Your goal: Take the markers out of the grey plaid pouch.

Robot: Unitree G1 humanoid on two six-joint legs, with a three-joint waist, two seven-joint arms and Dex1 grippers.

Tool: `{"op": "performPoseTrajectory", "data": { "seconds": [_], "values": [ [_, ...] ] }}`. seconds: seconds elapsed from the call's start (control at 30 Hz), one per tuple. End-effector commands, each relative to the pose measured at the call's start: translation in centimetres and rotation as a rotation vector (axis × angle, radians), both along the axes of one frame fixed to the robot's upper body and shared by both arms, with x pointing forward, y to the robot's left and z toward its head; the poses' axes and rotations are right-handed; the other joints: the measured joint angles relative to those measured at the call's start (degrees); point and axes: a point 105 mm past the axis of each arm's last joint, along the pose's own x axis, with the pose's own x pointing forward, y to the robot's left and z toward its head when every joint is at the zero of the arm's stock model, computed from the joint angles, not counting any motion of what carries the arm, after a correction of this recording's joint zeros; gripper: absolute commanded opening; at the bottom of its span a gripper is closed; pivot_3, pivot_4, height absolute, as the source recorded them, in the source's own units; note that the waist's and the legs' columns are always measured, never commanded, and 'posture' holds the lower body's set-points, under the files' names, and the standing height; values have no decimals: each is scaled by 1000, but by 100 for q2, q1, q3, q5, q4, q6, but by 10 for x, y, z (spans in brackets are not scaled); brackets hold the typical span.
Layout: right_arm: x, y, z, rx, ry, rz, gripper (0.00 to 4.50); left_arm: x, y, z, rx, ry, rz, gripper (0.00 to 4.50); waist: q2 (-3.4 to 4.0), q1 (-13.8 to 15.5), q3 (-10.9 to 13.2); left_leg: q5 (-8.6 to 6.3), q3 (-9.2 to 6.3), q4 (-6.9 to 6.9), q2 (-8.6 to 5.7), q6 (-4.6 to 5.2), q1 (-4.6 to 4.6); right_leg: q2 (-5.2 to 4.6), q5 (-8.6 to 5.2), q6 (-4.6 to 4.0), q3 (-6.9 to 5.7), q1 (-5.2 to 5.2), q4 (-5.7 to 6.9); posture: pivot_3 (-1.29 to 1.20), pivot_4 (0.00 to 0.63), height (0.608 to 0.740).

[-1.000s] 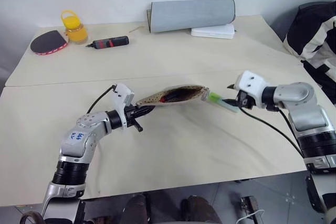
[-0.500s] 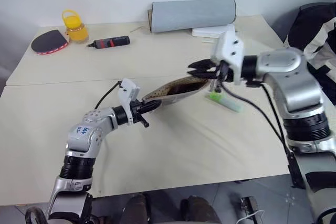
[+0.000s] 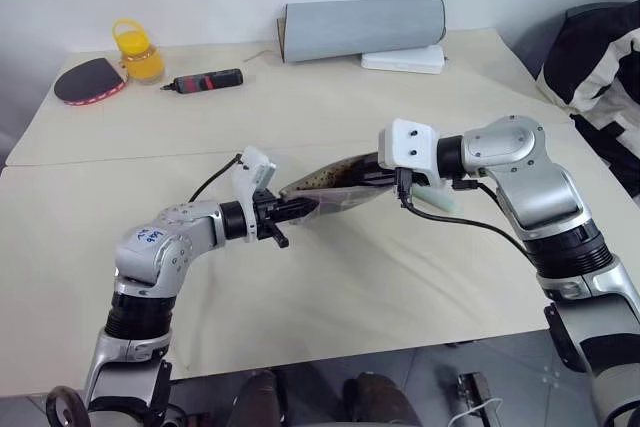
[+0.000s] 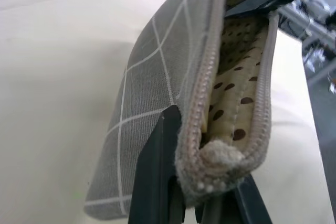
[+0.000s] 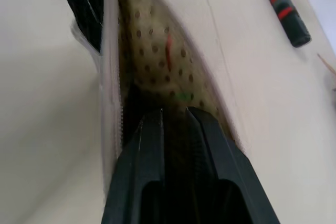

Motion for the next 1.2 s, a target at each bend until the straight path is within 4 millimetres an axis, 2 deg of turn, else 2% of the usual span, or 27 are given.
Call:
{"op": "performPoseTrajectory", "data": {
  "seconds": [0.03,0.2,0.27,0.43,0.67,0.73,0.83,1.0,1.2],
  "values": [
    [-4,-4,2,-75,-50,29,725,-7,-6,11,8,-31,-56,0,0,0,0,0,0,2,0,0,0,0,0,0,-1,0,-1,0,150,740],
    [-2,-9,-11,-138,-32,40,725,-17,-10,19,19,-57,-128,0,-6,12,4,-1,0,5,-3,-1,-1,-2,0,0,1,4,-19,0,150,740],
    [-3,-6,-22,-206,-32,67,725,-18,-11,14,18,-39,-133,0,-6,10,3,-1,-1,5,-2,-1,-1,-2,0,0,0,3,-20,0,150,740],
    [7,2,-36,-263,-58,67,725,-13,-13,4,-14,6,-113,0,-6,-1,4,-1,1,9,-1,-2,2,0,0,0,2,2,-18,0,150,740],
    [16,17,-38,-276,-80,83,725,-8,-10,-12,-60,71,-80,0,-6,3,4,-1,-2,26,-1,-2,1,-2,0,0,0,3,-13,0,150,740],
    [17,18,-39,-273,-72,82,1120,-6,-7,-15,-70,86,-71,0,-6,8,4,-1,-3,26,-1,-2,1,-2,0,0,-1,4,-13,0,150,740],
    [21,17,-42,-309,-111,82,1975,-5,-3,-17,-99,116,-58,0,-6,0,4,-1,-5,26,-1,-2,1,-3,0,0,-2,5,-7,0,150,740],
    [27,22,-47,-329,-133,75,1975,-7,-1,-22,-103,138,-59,0,-6,-10,4,-1,-5,25,0,-2,2,-1,0,0,-2,3,-6,0,150,740],
    [36,22,-62,-376,-131,57,1975,-2,1,-25,-110,139,-32,0,-6,-16,3,-1,-5,25,0,-2,3,-1,0,0,-3,4,-4,0,150,740]
  ]
}}
